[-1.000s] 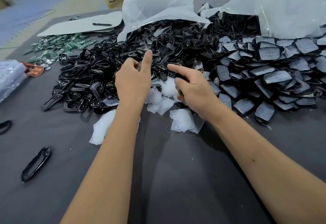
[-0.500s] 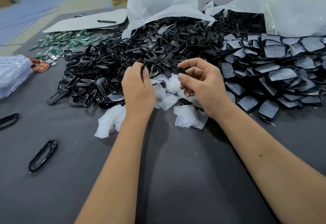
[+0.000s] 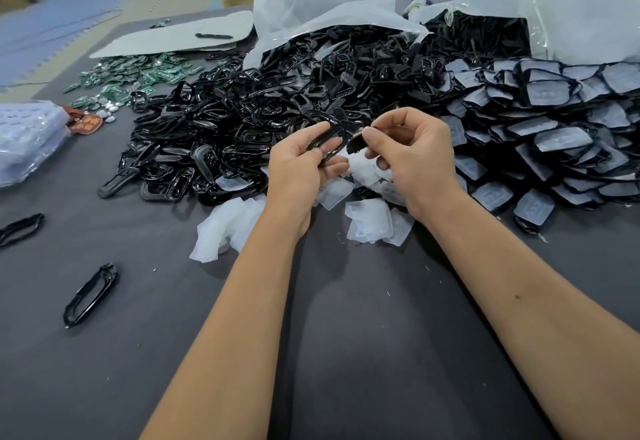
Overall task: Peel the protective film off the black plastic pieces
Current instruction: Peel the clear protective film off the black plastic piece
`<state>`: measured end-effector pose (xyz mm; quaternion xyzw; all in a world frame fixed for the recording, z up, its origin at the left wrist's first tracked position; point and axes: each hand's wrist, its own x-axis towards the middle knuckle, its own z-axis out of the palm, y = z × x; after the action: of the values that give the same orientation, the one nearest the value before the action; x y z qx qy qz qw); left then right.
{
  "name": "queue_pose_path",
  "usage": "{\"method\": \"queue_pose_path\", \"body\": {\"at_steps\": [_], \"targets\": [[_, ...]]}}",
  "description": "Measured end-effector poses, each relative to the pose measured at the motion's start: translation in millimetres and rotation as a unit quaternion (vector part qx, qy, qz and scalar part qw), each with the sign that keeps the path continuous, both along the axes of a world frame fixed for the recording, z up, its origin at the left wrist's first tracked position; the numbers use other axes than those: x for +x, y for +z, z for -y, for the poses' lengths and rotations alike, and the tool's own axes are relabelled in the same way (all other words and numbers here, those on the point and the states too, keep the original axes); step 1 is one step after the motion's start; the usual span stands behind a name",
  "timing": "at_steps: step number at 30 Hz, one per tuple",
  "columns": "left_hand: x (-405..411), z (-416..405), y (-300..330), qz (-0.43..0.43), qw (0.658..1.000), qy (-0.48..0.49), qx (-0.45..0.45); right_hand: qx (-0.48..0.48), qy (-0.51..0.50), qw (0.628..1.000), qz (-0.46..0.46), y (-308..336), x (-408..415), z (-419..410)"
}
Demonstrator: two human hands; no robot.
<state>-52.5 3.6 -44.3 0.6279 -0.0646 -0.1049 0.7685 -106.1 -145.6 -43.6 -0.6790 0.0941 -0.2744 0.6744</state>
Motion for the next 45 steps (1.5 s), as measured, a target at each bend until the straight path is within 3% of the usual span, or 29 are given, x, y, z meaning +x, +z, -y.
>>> {"method": "queue_pose_path", "body": {"at_steps": [8,24,34,42,45], "targets": [[-6,5,-7,0.081,0.996,-0.021,0.041,0.007,-0.007,1.0,-0.01,-5,1,-6],[-2,-1,-3,-0.011,0.998,-0.042,-0.045,-0.032,-0.025,0.998,-0.045,-5,1,-10],[-6,2,-3,0.001,0.999,-0.025,-0.031,-0.124,-0.081,0.988,-0.052,-3,-2,-18],[-4,2,-6,0.009,0.999,-0.034,-0.035,-0.146,-0.112,0.981,-0.056,-2,-5,-21],[-4,1,-9,0.034,0.998,-0.039,-0.03,-0.198,-0.128,0.97,-0.063,-2,-5,-22]]}}
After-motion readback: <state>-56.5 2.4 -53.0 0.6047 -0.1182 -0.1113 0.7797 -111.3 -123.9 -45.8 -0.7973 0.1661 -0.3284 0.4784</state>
